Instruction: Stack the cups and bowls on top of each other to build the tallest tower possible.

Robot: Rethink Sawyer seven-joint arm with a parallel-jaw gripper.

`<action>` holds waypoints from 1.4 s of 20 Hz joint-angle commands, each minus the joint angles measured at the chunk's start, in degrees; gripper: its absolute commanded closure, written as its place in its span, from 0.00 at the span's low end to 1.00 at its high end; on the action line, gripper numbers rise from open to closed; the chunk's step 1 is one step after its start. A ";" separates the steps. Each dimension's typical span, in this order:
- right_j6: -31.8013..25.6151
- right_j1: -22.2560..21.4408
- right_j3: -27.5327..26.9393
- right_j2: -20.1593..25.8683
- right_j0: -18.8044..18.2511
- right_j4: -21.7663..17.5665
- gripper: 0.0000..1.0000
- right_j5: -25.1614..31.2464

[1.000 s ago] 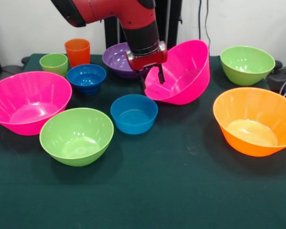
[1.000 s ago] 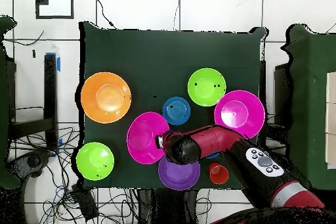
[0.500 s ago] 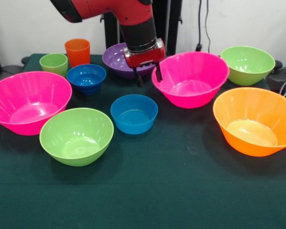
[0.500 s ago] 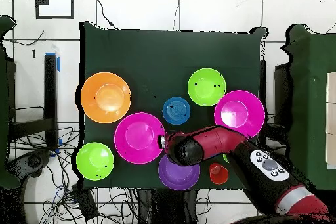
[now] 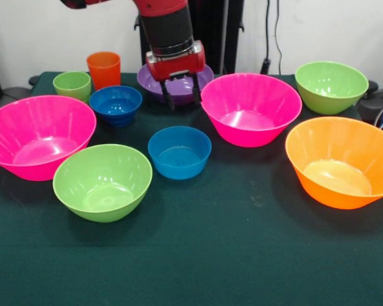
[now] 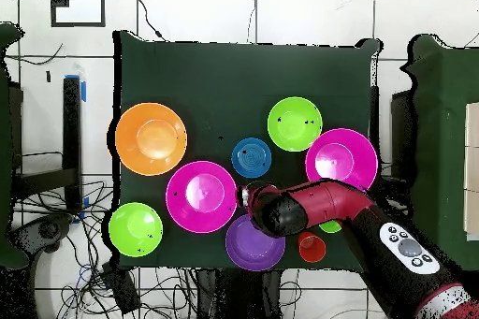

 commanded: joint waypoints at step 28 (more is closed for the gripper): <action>-2.33 6.24 1.12 0.20 4.99 -3.33 0.00 -1.17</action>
